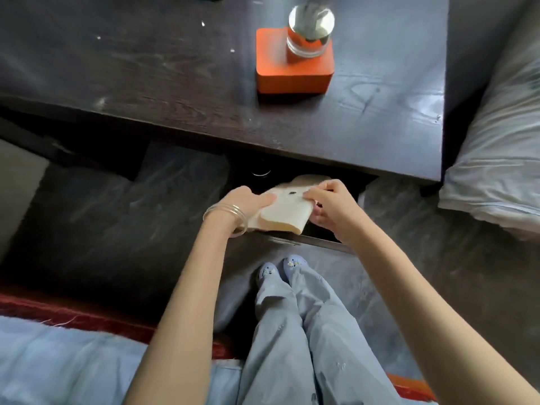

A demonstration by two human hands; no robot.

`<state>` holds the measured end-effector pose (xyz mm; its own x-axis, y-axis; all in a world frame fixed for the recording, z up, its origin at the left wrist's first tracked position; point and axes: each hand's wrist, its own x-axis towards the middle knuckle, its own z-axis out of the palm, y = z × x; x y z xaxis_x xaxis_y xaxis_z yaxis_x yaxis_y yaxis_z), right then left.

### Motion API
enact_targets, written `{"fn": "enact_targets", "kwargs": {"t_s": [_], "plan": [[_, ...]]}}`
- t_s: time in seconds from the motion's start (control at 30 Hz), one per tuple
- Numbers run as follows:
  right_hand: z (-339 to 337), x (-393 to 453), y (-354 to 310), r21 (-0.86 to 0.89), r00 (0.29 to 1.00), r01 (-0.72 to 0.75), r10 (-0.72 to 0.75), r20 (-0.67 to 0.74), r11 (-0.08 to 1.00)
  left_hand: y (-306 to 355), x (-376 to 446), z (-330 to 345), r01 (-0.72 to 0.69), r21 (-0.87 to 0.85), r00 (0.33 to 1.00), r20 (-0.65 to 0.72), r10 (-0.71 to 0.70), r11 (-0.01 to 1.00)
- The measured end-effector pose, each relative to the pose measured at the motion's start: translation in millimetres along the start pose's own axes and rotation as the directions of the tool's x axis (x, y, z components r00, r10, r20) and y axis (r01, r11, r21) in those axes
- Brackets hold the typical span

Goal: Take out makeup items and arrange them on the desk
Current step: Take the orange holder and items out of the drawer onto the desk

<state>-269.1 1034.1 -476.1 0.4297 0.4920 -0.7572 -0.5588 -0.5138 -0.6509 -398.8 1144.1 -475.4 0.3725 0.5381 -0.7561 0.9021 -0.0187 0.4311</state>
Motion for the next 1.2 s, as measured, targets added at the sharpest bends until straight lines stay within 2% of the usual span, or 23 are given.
{"fn": "enact_targets", "kwargs": {"t_s": [0.1,0.2,0.3,0.37,0.53,0.6,0.67,0.83,0.87,0.93,0.97,1.0,1.03,1.1,1.13,1.2], "plan": [[2.1,-67.6,-25.1,-0.075,0.990,0.097,-0.089,0.108,0.992,9.4,-65.7,-25.0,-0.025,0.084,1.000,-0.009,0.026,0.996],[2.7,-113.3,-59.1,-0.157,0.966,0.250,-0.234,0.112,0.955,38.1,-114.8,-54.7,-0.111,0.148,0.991,-0.052,0.120,0.983],[-6.4,-121.8,-103.7,-0.235,0.916,0.395,-0.401,0.028,0.888,77.0,-119.7,-76.0,-0.295,0.020,0.948,-0.120,0.295,0.955],[-19.3,-109.4,-128.4,-0.306,0.872,0.450,-0.487,-0.051,0.839,105.4,-105.7,-76.1,-0.374,-0.052,0.918,-0.162,0.361,0.926],[-50.6,-42.0,-160.3,-0.561,0.763,0.425,-0.614,-0.200,0.711,168.2,-44.0,-52.3,-0.425,-0.032,0.894,-0.170,0.414,0.905],[-56.7,-14.9,-163.8,-0.610,0.742,0.392,-0.629,-0.232,0.689,181.7,-18.9,-42.3,-0.408,-0.067,0.902,-0.182,0.391,0.911],[-61.0,12.9,-163.9,-0.639,0.732,0.354,-0.627,-0.265,0.683,185.9,3.1,-34.5,-0.393,-0.029,0.907,-0.175,0.382,0.919],[-66.0,55.6,-150.6,-0.698,0.866,0.190,-0.453,-0.213,0.691,171.5,26.5,-31.9,-0.382,0.062,0.910,-0.151,0.387,0.922],[-63.9,51.6,-146.3,-0.724,0.858,0.176,-0.464,-0.220,0.667,162.5,21.9,-33.5,-0.366,0.046,0.913,-0.175,0.368,0.930],[-56.1,30.0,-133.7,-0.769,0.774,0.237,-0.594,-0.220,0.593,135.0,10.2,-37.6,-0.312,-0.021,0.920,-0.257,0.297,0.950],[-50.3,16.5,-124.3,-0.755,0.735,0.318,-0.652,-0.185,0.573,118.7,4.2,-39.0,-0.285,-0.109,0.930,-0.272,0.247,0.952],[-43.2,2.2,-114.8,-0.704,0.743,0.394,-0.656,-0.135,0.591,100.7,-0.3,-39.1,-0.242,-0.214,0.955,-0.228,0.192,0.946],[-34.3,-11.9,-105.2,-0.624,0.785,0.450,-0.616,-0.065,0.639,86.0,-3.1,-37.2,-0.180,-0.283,0.980,-0.133,0.147,0.942],[-15.1,-25.7,-81.2,-0.507,0.870,0.466,-0.478,0.117,0.725,60.1,3.0,-27.7,-0.029,-0.311,0.997,0.061,0.050,0.950],[-4.8,-25.6,-67.4,-0.516,0.885,0.460,-0.420,0.202,0.722,49.2,13.6,-21.3,0.030,-0.310,0.995,0.104,0.003,0.950],[14.5,-10.4,-39.1,-0.618,0.892,0.451,-0.341,0.295,0.644,31.6,45.8,-6.4,0.090,-0.277,0.995,0.057,-0.077,0.957]]}}
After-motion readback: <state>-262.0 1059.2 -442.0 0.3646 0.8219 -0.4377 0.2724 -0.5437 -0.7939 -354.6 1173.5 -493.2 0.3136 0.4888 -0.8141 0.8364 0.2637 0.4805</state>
